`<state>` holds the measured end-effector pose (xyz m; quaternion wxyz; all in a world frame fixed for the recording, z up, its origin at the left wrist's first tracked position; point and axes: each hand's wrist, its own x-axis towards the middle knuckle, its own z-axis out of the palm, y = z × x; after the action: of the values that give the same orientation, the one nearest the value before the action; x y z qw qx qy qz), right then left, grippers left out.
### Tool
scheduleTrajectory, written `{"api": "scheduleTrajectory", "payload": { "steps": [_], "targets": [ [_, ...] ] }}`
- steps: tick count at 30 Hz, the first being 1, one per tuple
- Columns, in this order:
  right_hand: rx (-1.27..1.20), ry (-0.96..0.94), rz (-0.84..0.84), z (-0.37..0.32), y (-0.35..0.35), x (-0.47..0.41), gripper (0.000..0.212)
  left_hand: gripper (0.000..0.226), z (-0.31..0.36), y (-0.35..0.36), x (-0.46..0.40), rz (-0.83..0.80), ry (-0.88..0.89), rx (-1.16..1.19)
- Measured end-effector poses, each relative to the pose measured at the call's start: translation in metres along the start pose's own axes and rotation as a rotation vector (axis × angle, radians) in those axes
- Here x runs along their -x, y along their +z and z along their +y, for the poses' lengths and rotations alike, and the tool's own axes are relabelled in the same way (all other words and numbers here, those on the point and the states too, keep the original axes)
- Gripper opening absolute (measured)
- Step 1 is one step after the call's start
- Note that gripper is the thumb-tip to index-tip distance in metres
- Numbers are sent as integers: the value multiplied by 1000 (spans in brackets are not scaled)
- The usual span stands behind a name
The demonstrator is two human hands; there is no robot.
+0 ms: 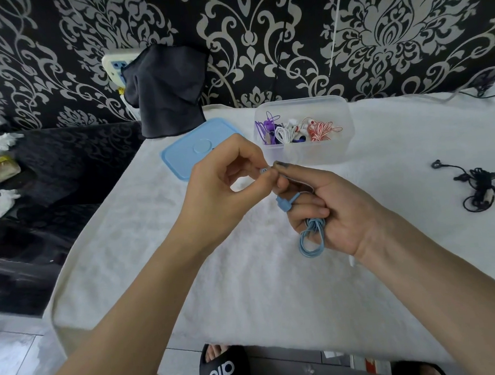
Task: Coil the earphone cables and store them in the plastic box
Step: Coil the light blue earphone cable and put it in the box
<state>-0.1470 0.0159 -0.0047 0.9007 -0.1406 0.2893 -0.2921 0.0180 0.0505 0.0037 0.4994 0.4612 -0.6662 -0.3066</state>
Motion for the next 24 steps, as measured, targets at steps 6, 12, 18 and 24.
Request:
{"api": "scheduleTrajectory", "payload": {
  "steps": [6, 12, 18, 24],
  "targets": [
    [-14, 32, -94, -2, 0, 2, 18, 21, 2, 0, 0, -10, 1, 27],
    [16, 25, -102, -3, 0, 2, 17, 21, 3, -1, 0, -18, -16, 71],
    [35, -3, -38, -1, 2, 0, 8, 21, 3, -2, 1, -16, -37, 48],
    [44, -26, 13, -2, 0, -3, 10, 15, 4, -4, 1, -19, -4, -30]
  ]
}}
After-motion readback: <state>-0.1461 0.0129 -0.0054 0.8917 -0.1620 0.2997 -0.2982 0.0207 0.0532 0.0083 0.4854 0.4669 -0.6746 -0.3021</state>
